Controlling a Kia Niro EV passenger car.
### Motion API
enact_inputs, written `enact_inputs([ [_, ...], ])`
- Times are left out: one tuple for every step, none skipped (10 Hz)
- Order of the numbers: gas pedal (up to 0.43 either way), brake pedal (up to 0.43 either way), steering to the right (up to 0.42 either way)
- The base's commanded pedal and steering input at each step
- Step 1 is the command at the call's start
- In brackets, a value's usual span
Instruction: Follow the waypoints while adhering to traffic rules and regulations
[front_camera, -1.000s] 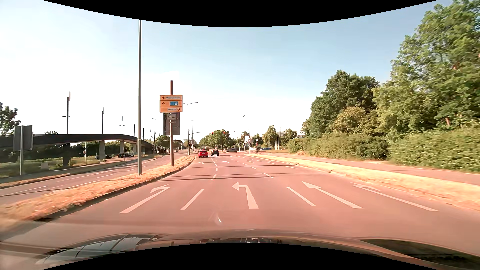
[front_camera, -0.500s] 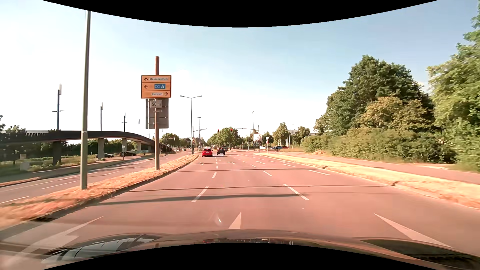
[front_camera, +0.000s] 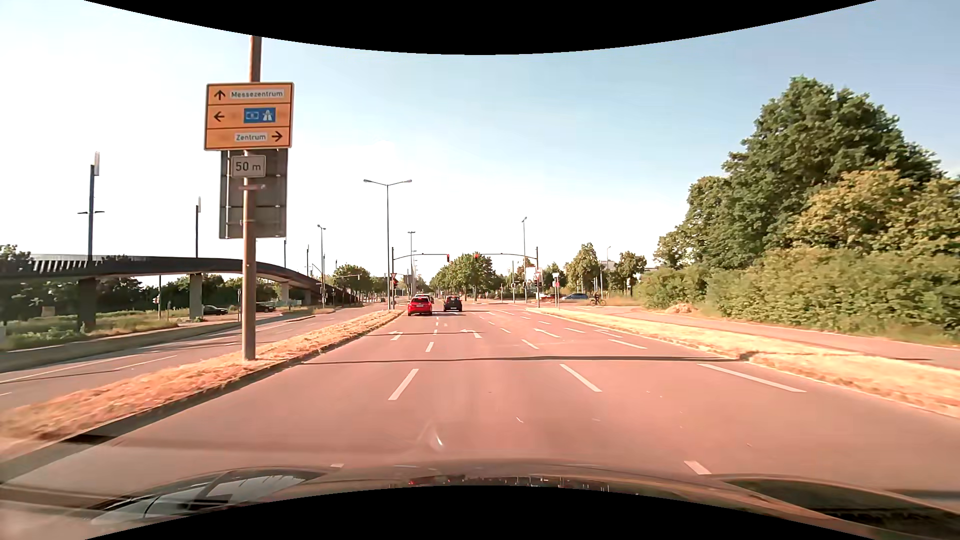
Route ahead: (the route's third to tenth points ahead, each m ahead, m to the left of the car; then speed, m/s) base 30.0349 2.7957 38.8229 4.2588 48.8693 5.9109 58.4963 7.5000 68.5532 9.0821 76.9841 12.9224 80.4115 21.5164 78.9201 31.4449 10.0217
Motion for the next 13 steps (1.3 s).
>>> enact_inputs([
  [0.0, 0.012, -0.037],
  [0.0, 0.006, -0.037],
  [0.0, 0.006, -0.036],
  [0.0, 0.006, -0.036],
  [0.0, 0.006, -0.035],
  [0.0, 0.006, -0.035],
  [0.0, 0.006, -0.035],
  [0.0, 0.006, -0.035],
  [0.0, 0.006, -0.035],
  [0.0, 0.006, -0.035],
  [0.0, 0.006, -0.035],
  [0.0, 0.006, -0.034],
  [0.0, 0.012, -0.033],
])
